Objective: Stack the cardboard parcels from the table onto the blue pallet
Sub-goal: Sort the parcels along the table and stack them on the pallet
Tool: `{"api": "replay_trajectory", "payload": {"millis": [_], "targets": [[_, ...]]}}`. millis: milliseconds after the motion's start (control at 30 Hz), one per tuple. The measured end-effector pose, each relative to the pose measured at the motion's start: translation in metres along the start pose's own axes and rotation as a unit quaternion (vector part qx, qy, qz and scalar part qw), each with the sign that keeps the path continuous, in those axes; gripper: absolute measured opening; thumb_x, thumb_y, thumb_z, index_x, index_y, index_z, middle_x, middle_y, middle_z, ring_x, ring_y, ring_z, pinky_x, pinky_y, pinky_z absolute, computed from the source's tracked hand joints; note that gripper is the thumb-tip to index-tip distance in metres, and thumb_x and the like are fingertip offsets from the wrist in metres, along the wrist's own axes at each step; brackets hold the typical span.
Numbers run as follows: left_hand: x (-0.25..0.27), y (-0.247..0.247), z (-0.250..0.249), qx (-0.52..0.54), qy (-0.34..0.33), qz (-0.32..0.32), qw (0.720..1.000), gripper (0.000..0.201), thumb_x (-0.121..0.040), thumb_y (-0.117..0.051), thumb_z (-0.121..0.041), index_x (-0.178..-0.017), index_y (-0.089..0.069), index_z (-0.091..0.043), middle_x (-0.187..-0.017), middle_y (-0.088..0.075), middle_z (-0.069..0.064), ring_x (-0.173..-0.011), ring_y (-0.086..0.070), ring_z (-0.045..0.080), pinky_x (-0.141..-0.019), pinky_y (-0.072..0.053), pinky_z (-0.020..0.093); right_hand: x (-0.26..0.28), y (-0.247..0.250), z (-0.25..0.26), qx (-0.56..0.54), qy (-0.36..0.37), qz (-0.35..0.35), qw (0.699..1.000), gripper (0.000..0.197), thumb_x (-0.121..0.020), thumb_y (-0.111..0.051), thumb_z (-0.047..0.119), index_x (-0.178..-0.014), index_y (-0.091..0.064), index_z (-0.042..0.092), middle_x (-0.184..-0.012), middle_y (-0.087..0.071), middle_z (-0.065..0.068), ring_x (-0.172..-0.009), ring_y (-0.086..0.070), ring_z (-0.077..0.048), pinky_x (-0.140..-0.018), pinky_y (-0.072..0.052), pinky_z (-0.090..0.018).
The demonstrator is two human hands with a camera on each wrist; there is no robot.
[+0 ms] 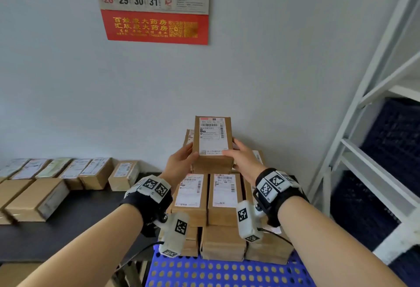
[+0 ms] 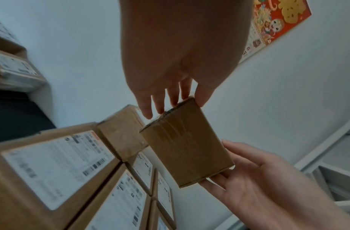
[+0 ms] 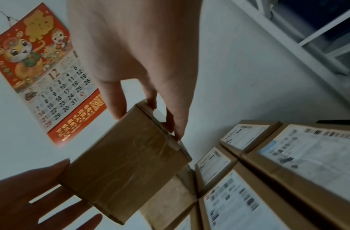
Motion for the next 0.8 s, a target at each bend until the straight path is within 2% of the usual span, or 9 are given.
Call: {"api": "replay_trajectory", "payload": {"millis": [67, 133, 267, 333, 400, 500, 633, 733, 800], "targets": [[-0.014, -0.017, 0.001, -0.006, 0.003, 0.01, 1.0, 0.039, -0.093, -0.054, -0.018, -0.13, -0.053, -0.029, -0.123, -0.062, -0.006, -0.115, -0.057, 0.018, -0.102, -0.045, 0.041, -0.01, 0.021, -0.005, -0.015, -0.009, -0.006, 1.0, 0.042, -0.09, -0.058, 0.013, -0.128, -0.048, 0.028, -0.12, -0.063, 0.001, -0.107, -0.061, -0.018, -0.095, -0.051, -0.039], [-0.029, -0.031, 0.001, -0.005, 0.004, 0.019, 1.0, 0.039, -0.094, -0.053, -0.016, -0.132, -0.051, -0.026, -0.123, -0.063, -0.008, -0.115, -0.057, 0.014, -0.101, -0.045, 0.033, -0.022, 0.038, -0.011, -0.016, -0.017, -0.007, 1.0, 0.047, -0.091, -0.058, 0.012, -0.134, -0.046, 0.027, -0.119, -0.064, 0.002, -0.108, -0.06, -0.017, -0.097, -0.049, -0.04], [-0.06, -0.057, 0.0, 0.0, 0.016, 0.057, 0.998, 0.042, -0.096, -0.05, -0.014, -0.137, -0.046, -0.021, -0.115, -0.062, -0.01, -0.098, -0.059, 0.0, -0.073, -0.05, 0.012, -0.05, 0.066, -0.015, -0.028, -0.032, -0.022, 0.999, 0.038, -0.092, -0.055, 0.007, -0.119, -0.049, 0.033, -0.102, -0.065, 0.012, -0.097, -0.06, -0.01, -0.083, -0.048, -0.03], [-0.075, -0.065, 0.0, 0.0, 0.023, 0.06, 0.998, 0.044, -0.095, -0.05, -0.013, -0.138, -0.043, -0.018, -0.116, -0.062, -0.007, -0.095, -0.06, 0.001, -0.076, -0.051, 0.015, -0.061, 0.077, -0.017, -0.033, -0.041, -0.031, 0.998, 0.038, -0.092, -0.054, 0.006, -0.118, -0.049, 0.034, -0.1, -0.064, 0.012, -0.097, -0.058, -0.011, -0.092, -0.047, -0.035], [-0.089, -0.072, 0.003, -0.001, 0.026, 0.06, 0.998, 0.045, -0.095, -0.05, -0.013, -0.139, -0.042, -0.017, -0.124, -0.06, -0.003, -0.102, -0.061, 0.007, -0.09, -0.05, 0.024, -0.069, 0.084, -0.017, -0.027, -0.047, -0.029, 0.998, 0.043, -0.092, -0.054, 0.007, -0.127, -0.047, 0.032, -0.105, -0.063, 0.009, -0.103, -0.057, -0.015, -0.102, -0.043, -0.042], [-0.101, -0.083, 0.016, 0.003, 0.04, 0.047, 0.998, 0.046, -0.096, -0.049, -0.014, -0.14, -0.039, -0.016, -0.134, -0.055, 0.003, -0.117, -0.056, 0.016, -0.104, -0.043, 0.036, -0.078, 0.093, -0.023, -0.028, -0.06, -0.025, 0.997, 0.053, -0.092, -0.054, 0.007, -0.139, -0.041, 0.026, -0.119, -0.062, 0.001, -0.11, -0.056, -0.02, -0.103, -0.043, -0.044], [-0.115, -0.091, 0.035, -0.033, 0.065, 0.001, 0.997, 0.037, -0.097, -0.047, -0.016, -0.132, -0.043, -0.009, -0.128, -0.057, 0.01, -0.114, -0.056, 0.023, -0.102, -0.045, 0.042, -0.089, 0.099, -0.036, -0.031, -0.074, -0.006, 0.997, 0.056, -0.092, -0.054, 0.005, -0.142, -0.037, 0.026, -0.117, -0.061, 0.002, -0.11, -0.055, -0.019, -0.094, -0.044, -0.036], [-0.121, -0.096, 0.044, -0.045, 0.08, -0.017, 0.996, 0.036, -0.098, -0.043, -0.014, -0.133, -0.043, -0.006, -0.127, -0.057, 0.013, -0.111, -0.057, 0.025, -0.1, -0.046, 0.041, -0.099, 0.101, -0.053, -0.026, -0.095, 0.003, 0.995, 0.059, -0.091, -0.056, 0.008, -0.143, -0.037, 0.027, -0.122, -0.062, 0.001, -0.114, -0.055, -0.019, -0.099, -0.043, -0.04], [-0.121, -0.096, 0.049, -0.049, 0.09, -0.026, 0.994, 0.037, -0.098, -0.042, -0.013, -0.134, -0.042, -0.007, -0.126, -0.058, 0.011, -0.11, -0.058, 0.024, -0.098, -0.047, 0.039, -0.107, 0.1, -0.062, -0.031, -0.1, 0.013, 0.994, 0.057, -0.091, -0.056, 0.007, -0.142, -0.038, 0.027, -0.12, -0.064, 0.001, -0.111, -0.057, -0.017, -0.096, -0.045, -0.039]]}}
Point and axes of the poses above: each hand's wrist, its own x-axis away from the middle knuckle, its own y-axis out of the back of the hand, z = x × y, the point moved 6 cm from there along -x, towards the middle knuckle
